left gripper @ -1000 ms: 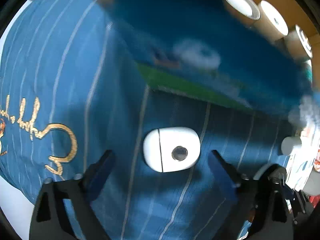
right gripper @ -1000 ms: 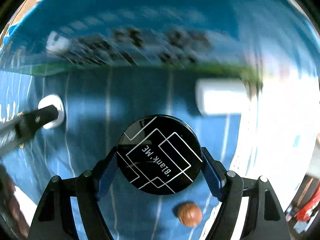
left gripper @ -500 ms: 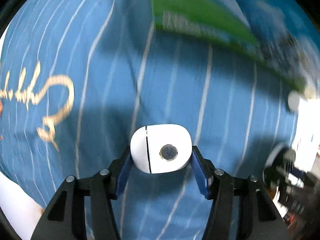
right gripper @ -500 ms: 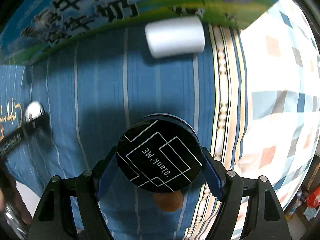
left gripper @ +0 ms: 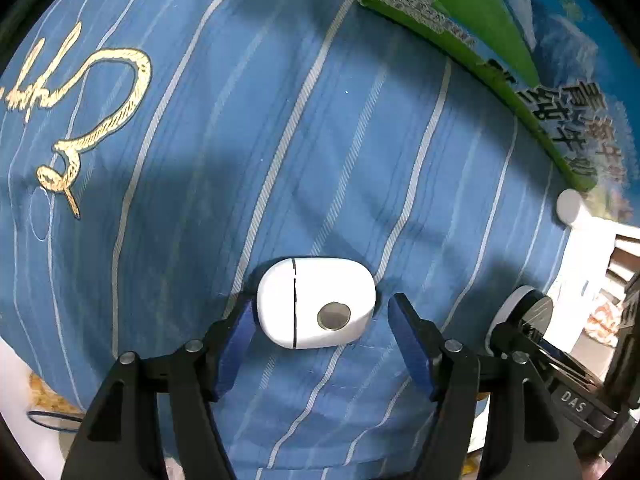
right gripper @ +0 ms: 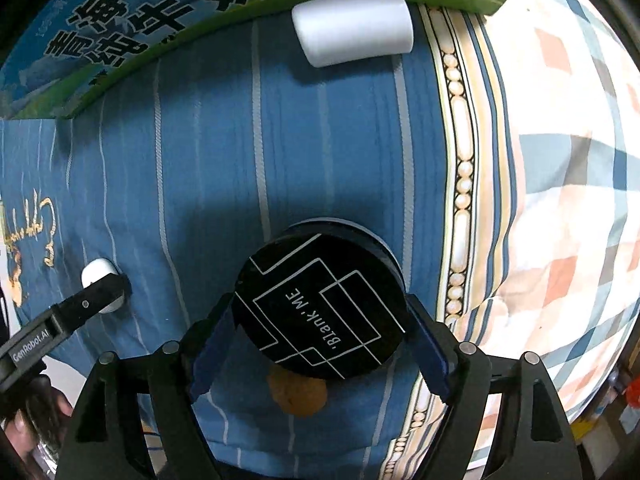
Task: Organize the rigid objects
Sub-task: 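Grasp white oval case with left tool while right tool grasps black compact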
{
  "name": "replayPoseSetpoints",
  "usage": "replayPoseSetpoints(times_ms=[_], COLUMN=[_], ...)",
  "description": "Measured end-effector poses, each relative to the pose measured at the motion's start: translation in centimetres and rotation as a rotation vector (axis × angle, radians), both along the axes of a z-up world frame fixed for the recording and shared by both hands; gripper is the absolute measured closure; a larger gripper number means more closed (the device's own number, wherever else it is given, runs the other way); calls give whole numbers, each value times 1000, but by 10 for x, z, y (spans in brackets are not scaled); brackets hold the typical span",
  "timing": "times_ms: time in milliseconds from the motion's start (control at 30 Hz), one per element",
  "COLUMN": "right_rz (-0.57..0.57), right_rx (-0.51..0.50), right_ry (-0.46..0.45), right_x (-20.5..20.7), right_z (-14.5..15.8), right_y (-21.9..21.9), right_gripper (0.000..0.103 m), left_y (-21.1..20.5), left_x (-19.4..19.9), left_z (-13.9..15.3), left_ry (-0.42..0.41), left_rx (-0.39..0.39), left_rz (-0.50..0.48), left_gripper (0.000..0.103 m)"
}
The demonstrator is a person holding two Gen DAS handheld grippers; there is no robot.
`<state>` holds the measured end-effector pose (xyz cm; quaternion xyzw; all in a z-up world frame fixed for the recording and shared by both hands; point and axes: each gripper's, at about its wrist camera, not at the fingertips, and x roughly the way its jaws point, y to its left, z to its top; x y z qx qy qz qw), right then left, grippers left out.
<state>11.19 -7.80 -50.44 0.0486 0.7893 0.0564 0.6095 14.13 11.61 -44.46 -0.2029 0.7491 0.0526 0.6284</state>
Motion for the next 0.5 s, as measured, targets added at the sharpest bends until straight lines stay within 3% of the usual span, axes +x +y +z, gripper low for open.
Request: replayPoseSetpoints(times_ms=[233,333,500], right_rz=[-30,-15,71], right_rx=[-6,-39,-127], right_ry=[3,-4,-39], right_x=[13,11,6], right_z=[-6,-7,-5], right_y=[0,5,26], right_gripper=[17,18,25], left_y=[-34,-46,-66], left_x=[19,21,18], left_z=[-1,2,10], left_ry=[4,-13,-31], left_rx=[180,191,207], left_rz=[-80,-102,-114], left_gripper=[38,49,49])
